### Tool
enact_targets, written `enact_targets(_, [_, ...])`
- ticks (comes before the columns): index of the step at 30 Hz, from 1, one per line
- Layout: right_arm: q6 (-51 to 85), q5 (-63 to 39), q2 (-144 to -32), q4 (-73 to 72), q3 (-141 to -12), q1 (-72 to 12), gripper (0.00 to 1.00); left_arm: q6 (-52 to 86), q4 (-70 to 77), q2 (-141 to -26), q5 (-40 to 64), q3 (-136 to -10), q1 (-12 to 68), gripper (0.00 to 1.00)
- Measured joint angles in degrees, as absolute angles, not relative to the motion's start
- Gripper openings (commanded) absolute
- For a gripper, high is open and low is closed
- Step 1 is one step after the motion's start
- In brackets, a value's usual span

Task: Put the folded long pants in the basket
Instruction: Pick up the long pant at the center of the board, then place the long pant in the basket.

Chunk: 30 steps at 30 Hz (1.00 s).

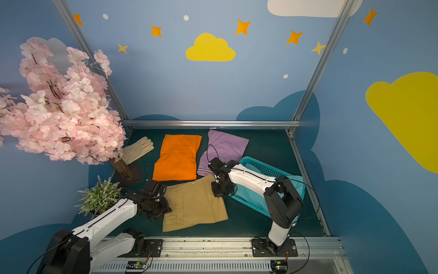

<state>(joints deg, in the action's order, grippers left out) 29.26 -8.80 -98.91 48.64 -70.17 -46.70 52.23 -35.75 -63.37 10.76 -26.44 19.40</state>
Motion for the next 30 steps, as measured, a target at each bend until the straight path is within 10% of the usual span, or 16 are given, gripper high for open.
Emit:
enact_targets(5, [28.9, -10.1, -98.3, 47.9, -69.8, -46.9, 0.00, 51.0, -37.1, -65.2, 11.2, -29.0, 19.4, 0.02])
enact_targets(23, [29.3, -16.5, -89.6, 52.4, -82.4, -50.3, 0.00, 46.5, -60.3, -50.7, 7.4, -53.4, 17.2, 0.03])
enact_targets(30, [28.1, -11.3, -73.3, 58.3, -83.4, -38.5, 0.00, 43.5, -59.2, -59.9, 13.9, -66.4, 17.8, 0.02])
